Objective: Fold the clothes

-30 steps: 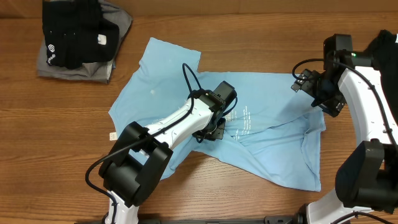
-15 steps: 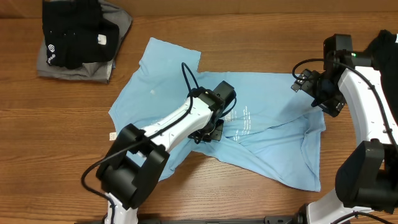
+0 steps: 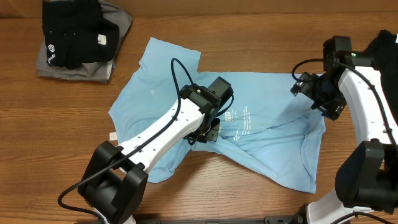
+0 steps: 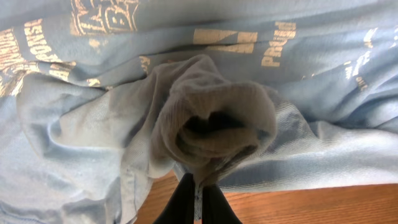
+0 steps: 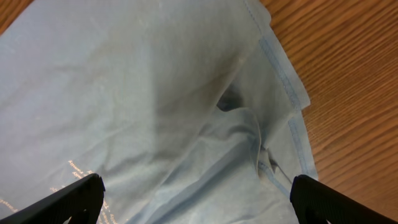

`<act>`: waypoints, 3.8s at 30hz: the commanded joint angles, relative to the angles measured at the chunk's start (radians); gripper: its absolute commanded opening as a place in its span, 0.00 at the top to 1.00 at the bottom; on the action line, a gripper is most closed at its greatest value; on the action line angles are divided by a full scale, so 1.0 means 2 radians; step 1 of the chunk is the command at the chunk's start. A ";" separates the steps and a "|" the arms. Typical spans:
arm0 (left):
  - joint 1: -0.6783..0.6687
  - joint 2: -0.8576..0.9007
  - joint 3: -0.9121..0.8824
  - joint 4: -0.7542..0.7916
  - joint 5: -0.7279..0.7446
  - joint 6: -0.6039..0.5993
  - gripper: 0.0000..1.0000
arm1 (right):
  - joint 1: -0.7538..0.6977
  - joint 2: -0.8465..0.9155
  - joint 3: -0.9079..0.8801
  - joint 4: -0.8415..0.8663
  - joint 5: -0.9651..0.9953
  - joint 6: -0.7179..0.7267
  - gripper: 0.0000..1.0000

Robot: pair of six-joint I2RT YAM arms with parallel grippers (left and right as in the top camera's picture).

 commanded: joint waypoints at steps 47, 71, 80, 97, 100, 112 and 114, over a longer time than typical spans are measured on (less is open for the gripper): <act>-0.006 0.035 0.006 0.062 0.034 0.021 0.69 | -0.001 0.003 -0.001 0.001 -0.005 -0.004 0.00; 0.000 0.068 0.005 0.098 0.032 -0.096 0.69 | -0.001 0.003 -0.001 0.004 -0.004 -0.007 0.00; 0.000 0.068 0.003 0.103 0.032 -0.096 0.69 | -0.001 0.003 -0.001 0.004 -0.005 -0.013 0.00; 0.000 0.068 -0.018 0.115 0.015 -0.103 0.68 | -0.001 0.003 -0.001 0.005 -0.005 -0.013 0.00; 0.000 0.068 -0.027 0.120 0.016 -0.105 0.68 | -0.001 0.003 -0.001 0.005 -0.005 -0.013 0.00; 0.002 0.068 -0.032 0.129 0.015 -0.105 0.78 | -0.001 0.003 -0.001 0.005 -0.004 -0.013 0.00; 0.002 0.068 -0.032 0.129 0.015 -0.105 0.82 | -0.001 0.003 -0.001 0.005 -0.004 -0.013 0.00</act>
